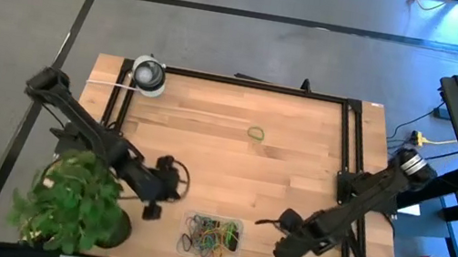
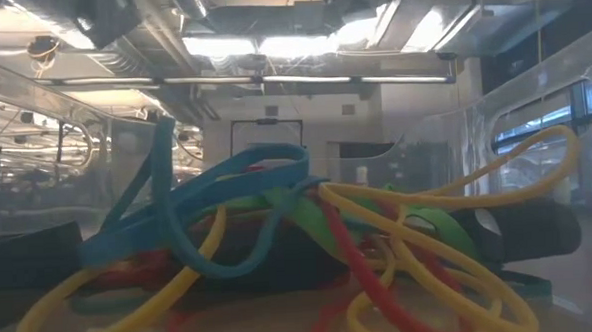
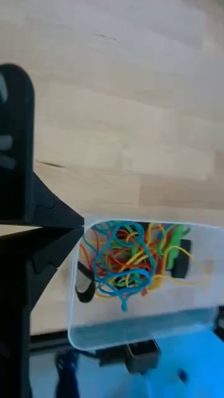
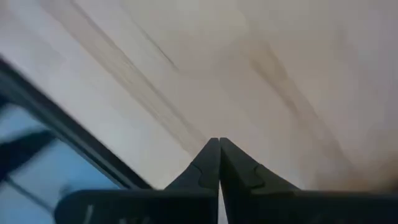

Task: Pick and place rubber bands into bin
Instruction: Put the yellow rubber band into the transparent bin

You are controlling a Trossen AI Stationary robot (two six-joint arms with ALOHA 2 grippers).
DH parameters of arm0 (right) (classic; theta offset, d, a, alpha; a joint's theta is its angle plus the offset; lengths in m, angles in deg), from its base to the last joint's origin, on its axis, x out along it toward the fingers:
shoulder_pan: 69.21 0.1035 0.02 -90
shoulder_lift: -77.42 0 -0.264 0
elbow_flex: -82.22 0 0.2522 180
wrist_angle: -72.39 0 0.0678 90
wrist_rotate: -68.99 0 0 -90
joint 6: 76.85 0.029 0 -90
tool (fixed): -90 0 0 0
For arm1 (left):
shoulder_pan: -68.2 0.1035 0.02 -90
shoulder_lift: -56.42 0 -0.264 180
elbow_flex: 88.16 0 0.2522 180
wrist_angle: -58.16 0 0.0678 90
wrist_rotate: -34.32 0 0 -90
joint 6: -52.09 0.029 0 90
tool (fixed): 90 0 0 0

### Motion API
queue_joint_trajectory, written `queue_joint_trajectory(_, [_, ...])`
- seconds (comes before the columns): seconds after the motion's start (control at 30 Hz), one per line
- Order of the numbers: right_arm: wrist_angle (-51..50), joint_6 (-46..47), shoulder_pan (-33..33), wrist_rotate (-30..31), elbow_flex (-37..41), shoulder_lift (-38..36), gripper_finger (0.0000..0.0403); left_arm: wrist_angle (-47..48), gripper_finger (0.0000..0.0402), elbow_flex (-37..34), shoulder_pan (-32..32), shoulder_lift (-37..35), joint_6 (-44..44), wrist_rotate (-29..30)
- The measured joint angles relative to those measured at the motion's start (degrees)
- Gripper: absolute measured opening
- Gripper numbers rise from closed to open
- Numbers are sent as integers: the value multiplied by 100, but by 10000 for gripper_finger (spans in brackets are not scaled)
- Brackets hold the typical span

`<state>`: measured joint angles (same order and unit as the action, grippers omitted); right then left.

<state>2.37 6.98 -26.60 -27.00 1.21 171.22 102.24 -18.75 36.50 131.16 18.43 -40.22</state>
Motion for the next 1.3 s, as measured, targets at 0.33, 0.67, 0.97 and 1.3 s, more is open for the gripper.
queue_joint_trajectory(0.33, [255, -32, 36, -2669, 787, 821, 108, -227, 2, -1270, -9, -1579, -404, -4])
queue_joint_trajectory(0.67, [1669, 274, 310, -3036, 1752, 888, 228, -635, 2, -1312, -9, -1804, -127, -15])
queue_joint_trajectory(0.97, [2980, 1036, 651, -3614, 2330, 857, 179, -1093, 2, -1312, -4, -1801, -107, -15])
queue_joint_trajectory(1.3, [2757, 1068, 842, -2811, 1996, 725, 12, -1281, 2, -1312, -4, -1799, 157, -3])
